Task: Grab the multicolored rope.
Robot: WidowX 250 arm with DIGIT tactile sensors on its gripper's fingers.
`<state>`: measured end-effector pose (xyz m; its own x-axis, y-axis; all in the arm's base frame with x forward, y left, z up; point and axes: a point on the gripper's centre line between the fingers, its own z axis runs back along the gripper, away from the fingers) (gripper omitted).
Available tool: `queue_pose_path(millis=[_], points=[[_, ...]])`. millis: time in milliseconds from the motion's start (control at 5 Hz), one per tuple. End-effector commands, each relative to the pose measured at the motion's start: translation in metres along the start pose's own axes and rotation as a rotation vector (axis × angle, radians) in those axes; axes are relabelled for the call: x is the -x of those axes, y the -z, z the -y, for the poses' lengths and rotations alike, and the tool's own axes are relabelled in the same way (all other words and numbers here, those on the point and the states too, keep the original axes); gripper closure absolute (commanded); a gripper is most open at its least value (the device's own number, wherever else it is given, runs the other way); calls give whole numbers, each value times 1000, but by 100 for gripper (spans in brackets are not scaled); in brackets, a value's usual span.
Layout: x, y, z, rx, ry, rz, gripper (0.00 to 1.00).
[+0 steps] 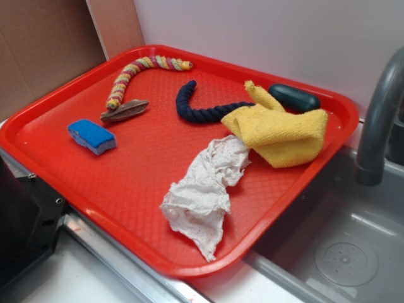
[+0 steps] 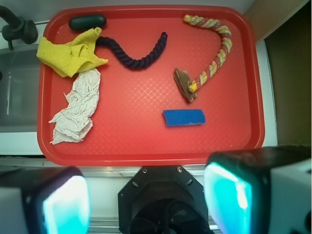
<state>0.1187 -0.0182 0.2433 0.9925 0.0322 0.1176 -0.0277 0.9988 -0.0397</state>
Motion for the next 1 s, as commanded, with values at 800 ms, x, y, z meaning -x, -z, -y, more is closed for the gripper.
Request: queue_pose_path(millis=[800], points=[[-94,129,-131,-159,-446,28,0]])
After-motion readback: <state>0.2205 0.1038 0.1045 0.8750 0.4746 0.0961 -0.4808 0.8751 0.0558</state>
